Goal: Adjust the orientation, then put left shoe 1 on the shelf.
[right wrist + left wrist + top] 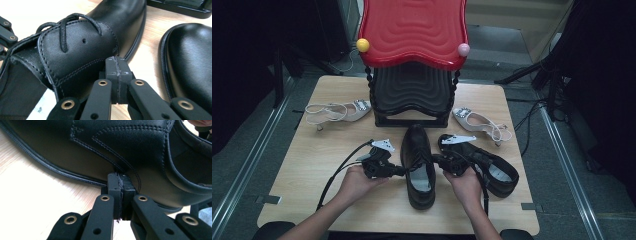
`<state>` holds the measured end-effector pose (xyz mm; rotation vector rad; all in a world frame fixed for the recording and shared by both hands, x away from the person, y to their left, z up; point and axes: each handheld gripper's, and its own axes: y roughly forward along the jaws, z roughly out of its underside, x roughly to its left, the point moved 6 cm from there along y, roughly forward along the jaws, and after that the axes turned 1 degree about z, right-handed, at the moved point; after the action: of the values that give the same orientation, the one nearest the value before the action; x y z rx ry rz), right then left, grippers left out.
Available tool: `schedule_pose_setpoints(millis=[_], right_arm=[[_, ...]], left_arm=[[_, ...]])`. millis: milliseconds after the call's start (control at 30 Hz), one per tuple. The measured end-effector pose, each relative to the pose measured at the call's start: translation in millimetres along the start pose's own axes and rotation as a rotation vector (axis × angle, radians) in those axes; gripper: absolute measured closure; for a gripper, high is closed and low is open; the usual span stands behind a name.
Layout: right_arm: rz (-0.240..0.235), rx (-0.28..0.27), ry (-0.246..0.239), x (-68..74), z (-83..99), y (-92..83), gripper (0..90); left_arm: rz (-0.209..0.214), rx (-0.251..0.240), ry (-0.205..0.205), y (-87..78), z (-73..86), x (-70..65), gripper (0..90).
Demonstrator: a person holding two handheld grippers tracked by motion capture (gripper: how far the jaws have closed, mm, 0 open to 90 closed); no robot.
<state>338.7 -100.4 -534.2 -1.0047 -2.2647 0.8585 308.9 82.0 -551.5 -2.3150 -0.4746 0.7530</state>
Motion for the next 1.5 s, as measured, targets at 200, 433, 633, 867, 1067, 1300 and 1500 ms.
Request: schedule_pose_setpoints(millis=[200, 433, 633, 867, 1067, 1300, 1500], right_arm=[[-0.015, -0.01, 0.012, -4.3, -2.8, -6.3, 86.5], [-0.044, 0.009, 0.077, -6.7, -3.4, -22.1, 70.2], [-0.037, -0.006, 0.071, -5.4, -11.8, -39.3, 67.6], [-0.092, 0.036, 0.088, 11.3, -20.8, -53.8, 62.8], [-0.126, 0.087, 0.082, 28.4, -21.3, -59.9, 61.2], [-0.183, 0.137, 0.071, 45.5, -17.2, -58.0, 57.4], [-0.22, 0.161, 0.047, 59.6, -14.9, -50.3, 56.7]], left_arm=[[-0.026, -0.001, -0.022, -13.5, -2.2, 11.2, 66.9], [-0.032, -0.017, 0.001, -39.2, -10.0, 14.9, 72.6], [-0.041, -0.031, 0.032, -61.9, -26.1, 18.7, 82.9], [-0.063, -0.057, 0.067, -86.4, -50.7, 17.2, 85.5], [-0.082, -0.087, 0.083, -110.3, -80.0, 16.2, 86.3], [-0.095, -0.128, 0.099, -134.0, -119.2, 18.7, 86.2], [-0.125, -0.142, 0.139, -152.1, -151.0, 15.2, 86.2]])
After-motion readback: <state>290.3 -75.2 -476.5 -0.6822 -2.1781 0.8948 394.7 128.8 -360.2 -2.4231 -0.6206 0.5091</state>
